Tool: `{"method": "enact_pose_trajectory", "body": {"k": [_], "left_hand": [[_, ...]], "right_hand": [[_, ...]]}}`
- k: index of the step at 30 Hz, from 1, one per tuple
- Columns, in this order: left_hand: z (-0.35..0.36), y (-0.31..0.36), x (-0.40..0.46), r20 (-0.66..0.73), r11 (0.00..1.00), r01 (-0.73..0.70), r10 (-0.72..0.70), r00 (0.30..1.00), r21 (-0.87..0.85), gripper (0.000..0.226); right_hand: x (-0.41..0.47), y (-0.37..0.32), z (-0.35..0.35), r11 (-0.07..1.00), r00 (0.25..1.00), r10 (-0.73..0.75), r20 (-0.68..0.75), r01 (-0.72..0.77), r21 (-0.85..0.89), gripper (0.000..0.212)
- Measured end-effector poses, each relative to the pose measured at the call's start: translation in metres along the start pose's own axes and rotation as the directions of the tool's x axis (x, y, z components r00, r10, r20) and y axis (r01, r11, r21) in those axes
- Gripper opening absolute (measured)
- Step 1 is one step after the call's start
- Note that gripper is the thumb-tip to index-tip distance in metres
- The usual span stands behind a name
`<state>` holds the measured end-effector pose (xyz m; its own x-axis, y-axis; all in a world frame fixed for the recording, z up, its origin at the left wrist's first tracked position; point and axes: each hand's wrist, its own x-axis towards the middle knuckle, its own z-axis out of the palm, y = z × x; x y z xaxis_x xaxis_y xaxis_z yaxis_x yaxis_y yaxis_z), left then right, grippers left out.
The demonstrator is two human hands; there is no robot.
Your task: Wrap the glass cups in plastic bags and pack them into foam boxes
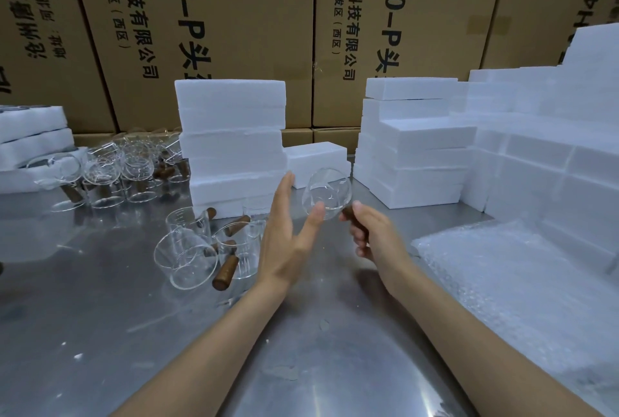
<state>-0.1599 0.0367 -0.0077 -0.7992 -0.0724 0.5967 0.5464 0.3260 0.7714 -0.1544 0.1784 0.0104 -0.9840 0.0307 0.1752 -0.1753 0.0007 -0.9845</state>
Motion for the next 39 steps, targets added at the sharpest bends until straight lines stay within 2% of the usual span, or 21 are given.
{"method": "enact_pose_trajectory", "body": {"k": [3,5,10,14,22,28,32,36,39], "left_hand": [[0.001,0.002,-0.001,0.044,1.000,-0.020,0.020,0.999,-0.003,0.055],[0.000,0.004,0.000,0.044,1.000,-0.019,0.019,0.999,-0.002,0.046],[0.000,0.004,0.000,0.037,1.000,-0.020,0.021,0.999,-0.019,0.058],[-0.001,0.006,-0.001,-0.012,0.999,-0.004,0.003,1.000,-0.053,0.056],[0.009,0.013,0.004,-0.150,0.978,0.126,-0.151,0.977,-0.165,0.051],[0.010,0.017,0.007,-0.185,0.912,0.282,-0.345,0.920,-0.297,0.042],[0.006,0.018,0.012,-0.190,0.858,0.356,-0.445,0.875,-0.371,0.036],[0.004,0.021,0.015,-0.189,0.831,0.344,-0.459,0.868,-0.438,0.028],[0.004,0.024,0.015,-0.142,0.811,0.350,-0.461,0.876,-0.468,0.026]], "right_hand": [[-0.001,0.002,0.002,1.000,0.998,0.004,0.067,-0.003,-0.015,0.036],[-0.002,0.002,0.003,1.000,0.996,0.008,0.087,-0.006,-0.019,0.035],[-0.003,-0.002,-0.001,0.997,0.996,-0.022,0.085,0.028,-0.070,0.032],[-0.005,-0.002,0.004,0.986,0.993,-0.064,0.095,0.078,-0.148,0.029],[-0.007,0.001,0.007,0.960,0.983,-0.130,0.133,0.158,-0.232,0.025],[-0.005,0.006,0.007,0.919,0.973,-0.163,0.165,0.211,-0.334,0.026],[-0.005,0.005,0.008,0.939,0.976,-0.160,0.150,0.198,-0.283,0.026],[-0.003,0.002,0.004,0.964,0.987,-0.093,0.130,0.121,-0.235,0.027],[-0.001,0.000,-0.001,0.990,0.993,-0.026,0.114,0.042,-0.137,0.029]]}}
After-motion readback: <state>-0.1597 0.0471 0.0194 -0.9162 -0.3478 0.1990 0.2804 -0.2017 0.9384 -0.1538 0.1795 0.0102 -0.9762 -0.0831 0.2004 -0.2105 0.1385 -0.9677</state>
